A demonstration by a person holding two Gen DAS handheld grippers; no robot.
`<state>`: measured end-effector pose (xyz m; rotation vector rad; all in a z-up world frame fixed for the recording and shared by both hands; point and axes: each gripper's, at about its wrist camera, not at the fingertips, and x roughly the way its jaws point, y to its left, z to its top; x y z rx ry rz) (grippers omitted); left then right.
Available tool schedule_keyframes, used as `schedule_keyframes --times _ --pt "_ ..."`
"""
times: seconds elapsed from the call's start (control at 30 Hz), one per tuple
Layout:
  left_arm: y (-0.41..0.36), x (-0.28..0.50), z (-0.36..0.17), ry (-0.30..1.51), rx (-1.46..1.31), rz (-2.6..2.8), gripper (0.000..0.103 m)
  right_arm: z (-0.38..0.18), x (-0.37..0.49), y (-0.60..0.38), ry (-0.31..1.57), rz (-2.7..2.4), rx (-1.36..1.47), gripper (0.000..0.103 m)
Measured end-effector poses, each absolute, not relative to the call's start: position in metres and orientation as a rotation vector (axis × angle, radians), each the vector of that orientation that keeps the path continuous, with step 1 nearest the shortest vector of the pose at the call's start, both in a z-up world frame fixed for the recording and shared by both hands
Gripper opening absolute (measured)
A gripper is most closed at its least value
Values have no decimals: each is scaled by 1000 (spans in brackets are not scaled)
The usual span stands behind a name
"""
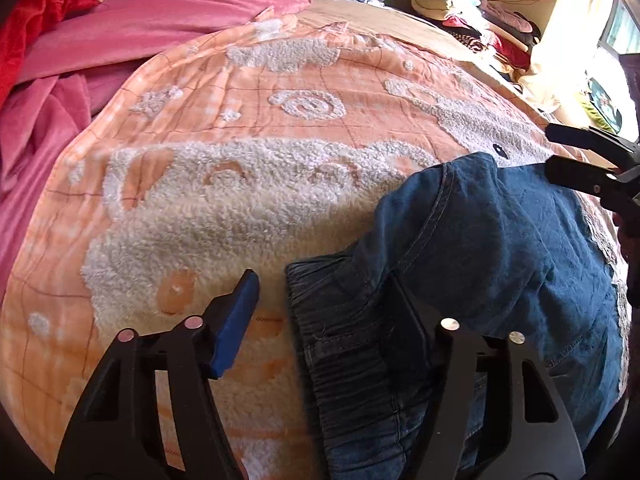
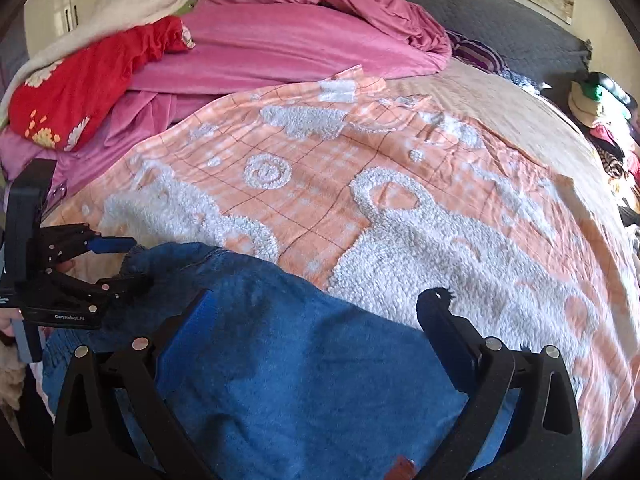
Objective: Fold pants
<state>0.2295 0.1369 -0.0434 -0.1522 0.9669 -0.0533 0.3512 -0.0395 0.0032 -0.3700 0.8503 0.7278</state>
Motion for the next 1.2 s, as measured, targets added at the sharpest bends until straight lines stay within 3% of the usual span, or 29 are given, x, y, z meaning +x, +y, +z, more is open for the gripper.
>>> schedule_keyframes --times 0.03,0.2,0.33,0.43,0.5,0.53,0.57,0.63,0.77,1.2 --pt "135 232 -44 970 -153 -70 40 -1 355 -34 857 754 -389 99" --pt "132 229 -39 953 -118 -78 33 -20 362 -12 899 845 -476 98" --pt "139 214 -20 889 -151 -88 31 -31 368 -1 907 865 -531 97" --pt "138 202 -7 839 -156 -90 31 -34 368 7 909 909 -544 84" --pt "136 196 -2 819 -156 -82 31 -41 366 14 922 914 -579 83" --pt "134 195 0 812 -147 -82 31 -44 363 18 925 922 -591 75" --pt "132 194 0 809 -133 -80 31 -48 360 21 933 939 -597 59" --pt "128 194 -1 812 -109 -67 31 -50 351 23 925 971 -590 38" --pt "127 191 -2 804 -94 -43 31 -41 336 13 897 944 -564 13" --pt "104 151 16 750 -54 -31 31 16 242 -68 783 914 -279 9"
